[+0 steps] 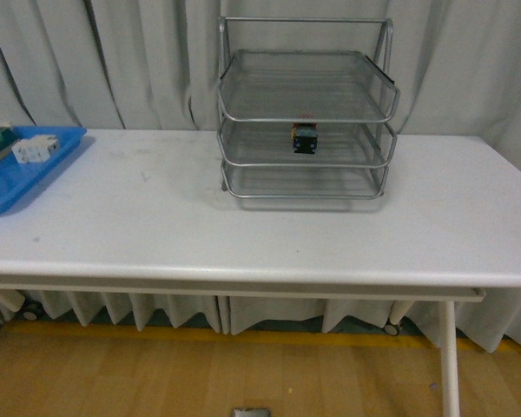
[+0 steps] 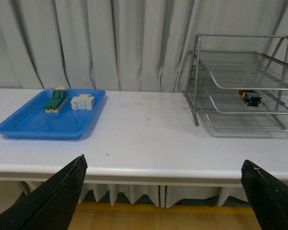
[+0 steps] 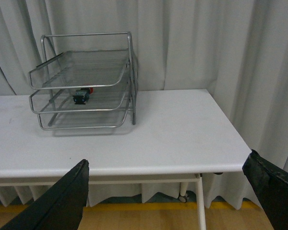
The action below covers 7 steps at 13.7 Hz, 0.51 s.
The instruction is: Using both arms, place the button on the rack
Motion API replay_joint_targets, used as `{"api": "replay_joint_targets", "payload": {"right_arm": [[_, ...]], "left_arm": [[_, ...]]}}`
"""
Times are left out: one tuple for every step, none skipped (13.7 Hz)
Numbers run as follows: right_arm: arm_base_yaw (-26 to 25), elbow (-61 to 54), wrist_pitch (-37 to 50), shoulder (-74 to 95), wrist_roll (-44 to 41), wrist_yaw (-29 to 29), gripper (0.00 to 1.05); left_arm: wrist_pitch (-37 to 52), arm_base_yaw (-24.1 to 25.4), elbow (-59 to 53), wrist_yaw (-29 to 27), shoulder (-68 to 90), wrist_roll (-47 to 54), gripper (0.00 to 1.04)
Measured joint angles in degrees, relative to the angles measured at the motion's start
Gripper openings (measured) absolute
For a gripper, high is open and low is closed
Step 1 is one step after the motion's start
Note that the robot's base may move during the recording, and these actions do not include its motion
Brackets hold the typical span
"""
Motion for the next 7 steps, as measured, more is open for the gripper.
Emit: {"api": "replay_joint_targets", "payload": {"right_arm": [[0.0, 0.0, 0.0, 0.0, 0.0, 0.0, 0.98], [0.0, 0.0, 0.0, 0.0, 0.0, 0.0, 0.98], [0.0, 0.0, 0.0, 0.0, 0.0, 0.0, 0.98], [0.0, 0.0, 0.0, 0.0, 0.0, 0.0, 0.98], [0.0, 0.0, 0.0, 0.0, 0.0, 0.0, 0.98], [0.0, 0.0, 0.0, 0.0, 0.0, 0.0, 0.98], [0.0, 0.0, 0.0, 0.0, 0.0, 0.0, 0.98]], "left_arm": [[0.0, 0.0, 0.0, 0.0, 0.0, 0.0, 0.98], [0.0, 0.0, 0.0, 0.0, 0.0, 0.0, 0.98], [0.0, 0.0, 0.0, 0.0, 0.0, 0.0, 0.98], [0.0, 0.0, 0.0, 0.0, 0.0, 0.0, 0.98], [0.0, 0.0, 0.0, 0.0, 0.0, 0.0, 0.98], [0.0, 0.0, 0.0, 0.0, 0.0, 0.0, 0.98], [0.0, 0.0, 0.0, 0.0, 0.0, 0.0, 0.98]]}}
